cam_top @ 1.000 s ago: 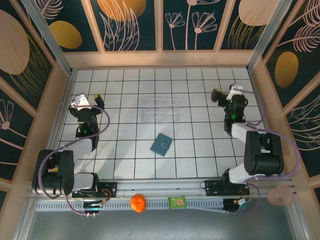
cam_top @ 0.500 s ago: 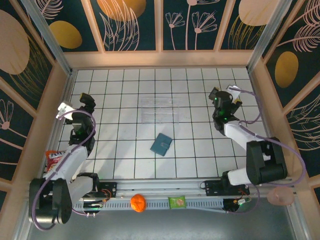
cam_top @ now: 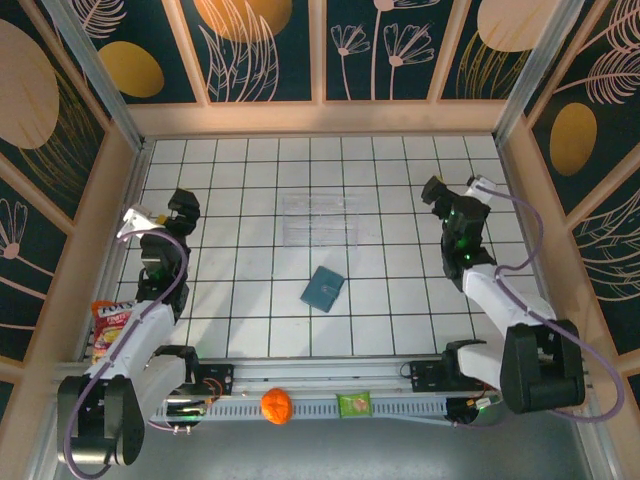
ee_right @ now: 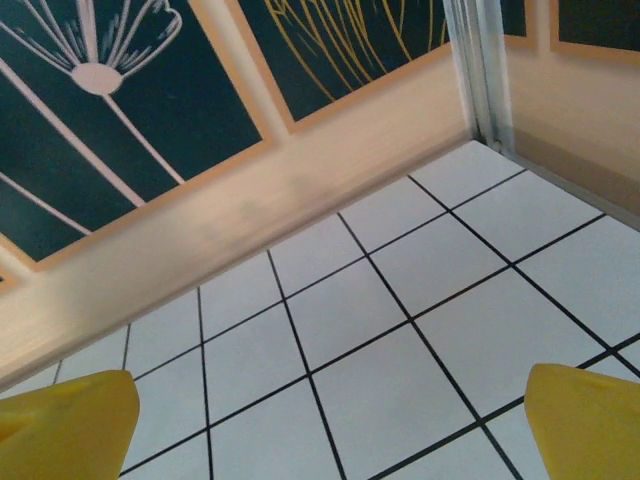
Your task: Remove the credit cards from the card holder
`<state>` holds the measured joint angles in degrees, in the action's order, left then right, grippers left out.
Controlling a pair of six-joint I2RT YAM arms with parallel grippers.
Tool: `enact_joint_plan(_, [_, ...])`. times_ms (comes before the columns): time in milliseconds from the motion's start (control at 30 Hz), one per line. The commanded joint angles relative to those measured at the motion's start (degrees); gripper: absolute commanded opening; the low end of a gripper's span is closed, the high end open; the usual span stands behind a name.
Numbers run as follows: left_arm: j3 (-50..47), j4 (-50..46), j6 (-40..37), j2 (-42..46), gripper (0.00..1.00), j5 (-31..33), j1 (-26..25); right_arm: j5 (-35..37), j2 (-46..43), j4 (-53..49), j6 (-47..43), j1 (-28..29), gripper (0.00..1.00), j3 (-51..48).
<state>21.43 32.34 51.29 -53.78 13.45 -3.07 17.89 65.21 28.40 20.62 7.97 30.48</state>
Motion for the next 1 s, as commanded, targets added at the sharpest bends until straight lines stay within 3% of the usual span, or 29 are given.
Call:
enact_joint_plan(0, [2.10, 1.29, -0.53, -0.43, 0.99, -9.61, -0.16, -6.91, -3.42, 4.73, 4.28, -3.14, 0.99, -1.94])
enact_joint_plan(133, [3.61, -3.12, -1.12, 0.11, 0.99, -13.81, -0.49, -19.56, -0.43, -6.90, 4.35, -4.08, 0.99, 4.14])
enact_joint_plan(333, [4.83, -8.60, -2.41, 0.22, 0.94, -21.78, -2.14, -22.58, -3.40, -9.11, 0.28, 7.92, 0.91, -0.06])
enact_joint_plan(467, [5.17, -10.63, -4.31, -1.76, 0.97, -26.35, -6.35, -24.81, -6.27, -12.65, -0.08, 14.41, 0.88, -2.74])
enact_joint_plan(633, [2.48, -9.42, -5.42, -4.67, 0.89, -31.47, -11.85, -26.70, -10.69, -15.03, 0.55, 22.30, 0.83, -6.58])
enact_joint_plan(800, [0.00, -9.73, -7.29, -7.29, 0.79, -31.67, -16.83, -27.74, -8.70, -15.05, 1.97, 28.49, 0.75, -8.26])
enact_joint_plan(967, [-1.64, -7.52, -7.33, -12.09, 0.66, -32.82, -19.13, -30.29, -2.14, -13.42, 7.13, 29.29, 0.59, -8.97])
